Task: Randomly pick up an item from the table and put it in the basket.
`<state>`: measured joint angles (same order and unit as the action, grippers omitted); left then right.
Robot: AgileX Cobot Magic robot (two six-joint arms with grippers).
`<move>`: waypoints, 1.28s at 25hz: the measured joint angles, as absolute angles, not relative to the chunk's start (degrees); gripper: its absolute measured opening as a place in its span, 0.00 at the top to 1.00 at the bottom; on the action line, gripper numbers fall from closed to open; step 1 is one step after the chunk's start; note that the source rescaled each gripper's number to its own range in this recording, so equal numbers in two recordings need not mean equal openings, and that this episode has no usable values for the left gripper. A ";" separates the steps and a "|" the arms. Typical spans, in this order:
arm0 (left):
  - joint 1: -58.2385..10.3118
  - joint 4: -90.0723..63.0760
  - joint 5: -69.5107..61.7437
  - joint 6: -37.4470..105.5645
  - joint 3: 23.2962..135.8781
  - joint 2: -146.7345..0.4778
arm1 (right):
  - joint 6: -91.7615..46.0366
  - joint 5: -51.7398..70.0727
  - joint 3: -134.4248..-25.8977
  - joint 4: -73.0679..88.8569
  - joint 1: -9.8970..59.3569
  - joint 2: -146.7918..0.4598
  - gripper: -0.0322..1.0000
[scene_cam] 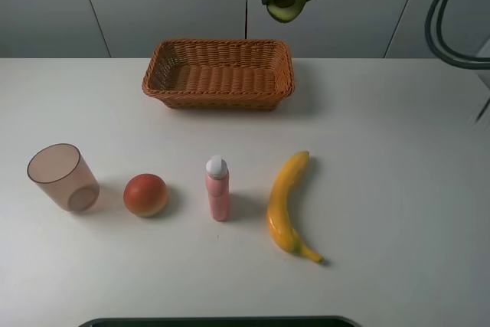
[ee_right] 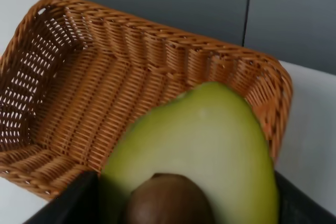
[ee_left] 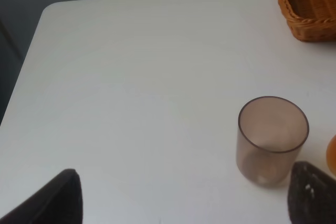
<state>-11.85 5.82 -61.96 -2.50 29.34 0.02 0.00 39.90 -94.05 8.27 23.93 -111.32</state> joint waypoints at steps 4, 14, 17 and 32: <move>-11.85 5.82 -61.96 -2.50 29.34 0.02 | 0.00 37.46 -98.60 9.00 25.17 -120.44 0.97; -11.85 5.82 -61.96 -2.50 29.34 0.02 | 0.00 32.98 -99.36 9.73 25.60 -131.78 0.97; -11.85 5.82 -61.96 -2.50 29.34 0.02 | 0.00 32.48 -99.61 9.73 25.60 -131.78 0.97; -11.85 5.82 -61.96 -2.50 29.34 0.02 | -1.38 34.91 -100.77 8.35 25.60 -130.29 0.01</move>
